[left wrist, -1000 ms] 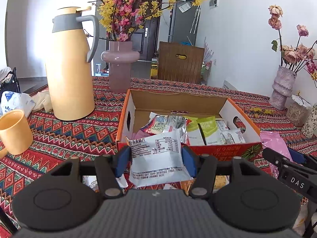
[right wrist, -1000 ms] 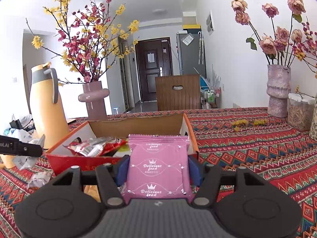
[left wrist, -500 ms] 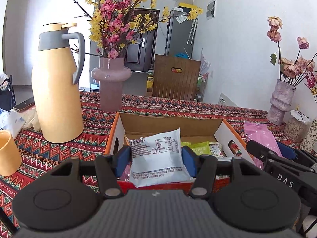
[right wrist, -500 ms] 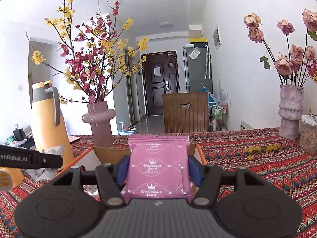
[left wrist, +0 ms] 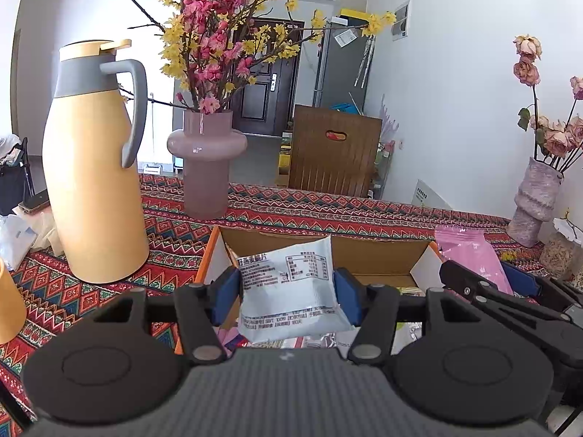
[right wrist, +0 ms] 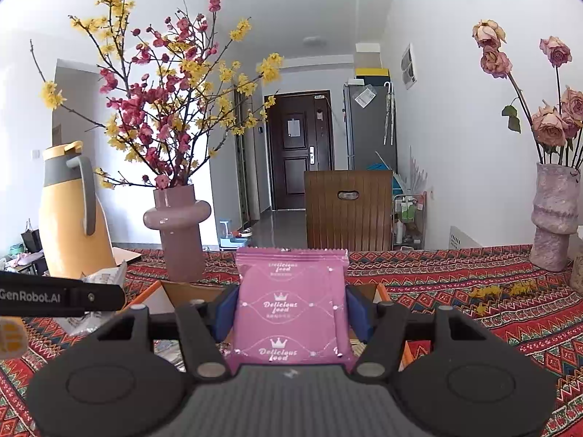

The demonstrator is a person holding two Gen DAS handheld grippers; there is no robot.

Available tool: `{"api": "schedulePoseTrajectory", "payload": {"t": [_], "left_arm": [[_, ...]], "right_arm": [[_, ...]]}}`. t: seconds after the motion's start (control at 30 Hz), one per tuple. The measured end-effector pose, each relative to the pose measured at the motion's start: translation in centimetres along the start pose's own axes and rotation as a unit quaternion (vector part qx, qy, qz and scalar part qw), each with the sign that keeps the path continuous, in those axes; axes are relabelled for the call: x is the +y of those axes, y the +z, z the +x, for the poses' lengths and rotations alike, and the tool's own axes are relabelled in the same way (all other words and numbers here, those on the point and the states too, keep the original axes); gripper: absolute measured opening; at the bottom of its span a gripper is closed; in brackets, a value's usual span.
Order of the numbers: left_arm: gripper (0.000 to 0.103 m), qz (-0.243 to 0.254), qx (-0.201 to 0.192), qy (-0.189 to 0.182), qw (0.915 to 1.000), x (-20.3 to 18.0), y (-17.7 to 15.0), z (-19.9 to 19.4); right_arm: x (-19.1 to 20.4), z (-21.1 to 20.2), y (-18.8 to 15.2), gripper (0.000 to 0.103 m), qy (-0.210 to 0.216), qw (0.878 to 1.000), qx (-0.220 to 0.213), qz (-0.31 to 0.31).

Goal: Organize snacks
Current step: 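Lower both packets into the box and open both grippers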

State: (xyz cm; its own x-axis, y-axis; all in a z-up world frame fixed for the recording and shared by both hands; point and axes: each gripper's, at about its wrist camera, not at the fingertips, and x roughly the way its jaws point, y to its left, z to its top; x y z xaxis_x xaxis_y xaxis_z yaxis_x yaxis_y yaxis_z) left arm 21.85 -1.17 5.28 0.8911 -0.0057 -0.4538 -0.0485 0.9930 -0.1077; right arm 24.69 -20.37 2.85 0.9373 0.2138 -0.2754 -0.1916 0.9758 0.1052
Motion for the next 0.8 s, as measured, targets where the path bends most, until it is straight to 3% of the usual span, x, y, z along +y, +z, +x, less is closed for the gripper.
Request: {"api": "schedulePoseTrajectory", "payload": {"t": [0.5, 0.8], "left_arm": [[0.059, 0.001, -0.007, 0.019, 0.9998, 0.5, -1.5, 4.7], [0.061, -0.001, -0.009, 0.024, 0.9997, 0.8, -2.1, 4.9]], "right_arm": [[-1.1, 3.4, -2.6, 0.061, -0.001, 0.999, 0.035, 0.018], [-0.5, 3.4, -3.0, 0.061, -0.004, 0.999, 0.046, 0.009]]}}
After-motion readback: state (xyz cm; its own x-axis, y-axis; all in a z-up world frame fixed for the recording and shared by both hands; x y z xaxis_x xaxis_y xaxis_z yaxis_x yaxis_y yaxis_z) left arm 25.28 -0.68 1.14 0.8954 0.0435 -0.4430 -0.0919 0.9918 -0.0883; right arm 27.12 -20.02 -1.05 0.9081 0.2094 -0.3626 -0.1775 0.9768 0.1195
